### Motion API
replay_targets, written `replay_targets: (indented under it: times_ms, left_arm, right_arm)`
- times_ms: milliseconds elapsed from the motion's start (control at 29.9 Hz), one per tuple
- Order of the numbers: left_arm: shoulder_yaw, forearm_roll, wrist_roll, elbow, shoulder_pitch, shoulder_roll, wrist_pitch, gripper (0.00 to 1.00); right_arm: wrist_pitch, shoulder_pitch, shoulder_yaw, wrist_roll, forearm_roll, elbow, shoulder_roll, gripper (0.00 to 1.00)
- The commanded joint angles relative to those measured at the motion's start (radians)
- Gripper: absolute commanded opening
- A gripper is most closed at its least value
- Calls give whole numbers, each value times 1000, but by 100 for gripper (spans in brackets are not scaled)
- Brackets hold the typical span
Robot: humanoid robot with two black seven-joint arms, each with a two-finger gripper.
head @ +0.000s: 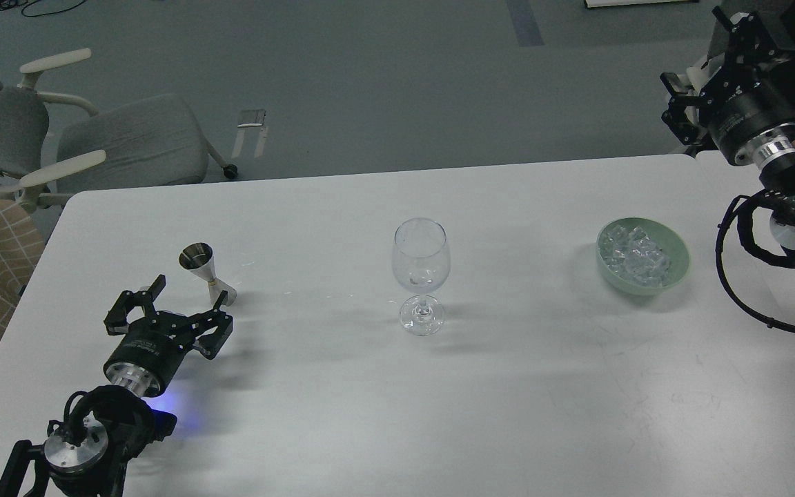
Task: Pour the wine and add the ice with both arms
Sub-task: 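Lower the left gripper to the metal jigger and grasp it, then lift the jigger with the left gripper and carry it over the wine glass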
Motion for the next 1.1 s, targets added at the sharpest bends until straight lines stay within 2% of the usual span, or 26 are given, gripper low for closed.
replay_targets:
  times_ms: [0, 134, 401, 501, 535, 568, 668, 835, 902, 969, 1069]
  left_arm:
    - [0, 29, -16, 36, -30, -7, 0, 98]
    - [4, 37, -18, 70, -60, -26, 0, 97]
    - [8, 37, -16, 81, -88, -32, 15, 89]
    - [22, 37, -18, 81, -96, -32, 15, 78]
    - [23, 37, -19, 81, -96, -32, 15, 67]
    - [23, 37, -19, 81, -96, -32, 15, 61]
    - [25, 37, -19, 82, -97, -32, 15, 53]
    - [25, 73, -19, 92, -103, -32, 14, 31]
    - [25, 81, -18, 93, -105, -32, 14, 30]
    - [25, 81, -18, 93, -105, -32, 8, 24]
    - [25, 83, -18, 92, -105, -32, 3, 8]
  right_arm:
    - [0, 0, 0, 0, 0, 0, 0, 100]
    - [0, 0, 0, 0, -1, 0, 0, 100]
    - [0, 0, -1, 0, -1, -3, 0, 100]
    - [0, 0, -1, 0, -1, -3, 0, 100]
    - [0, 0, -1, 0, -1, -3, 0, 100]
    - [0, 0, -1, 0, -1, -3, 0, 100]
    - [0, 0, 0, 0, -1, -3, 0, 100]
    - [0, 0, -1, 0, -1, -3, 0, 100]
    - [0, 0, -1, 0, -1, -3, 0, 100]
    - [0, 0, 0, 0, -1, -3, 0, 100]
    - [0, 1, 0, 0, -1, -1, 0, 100]
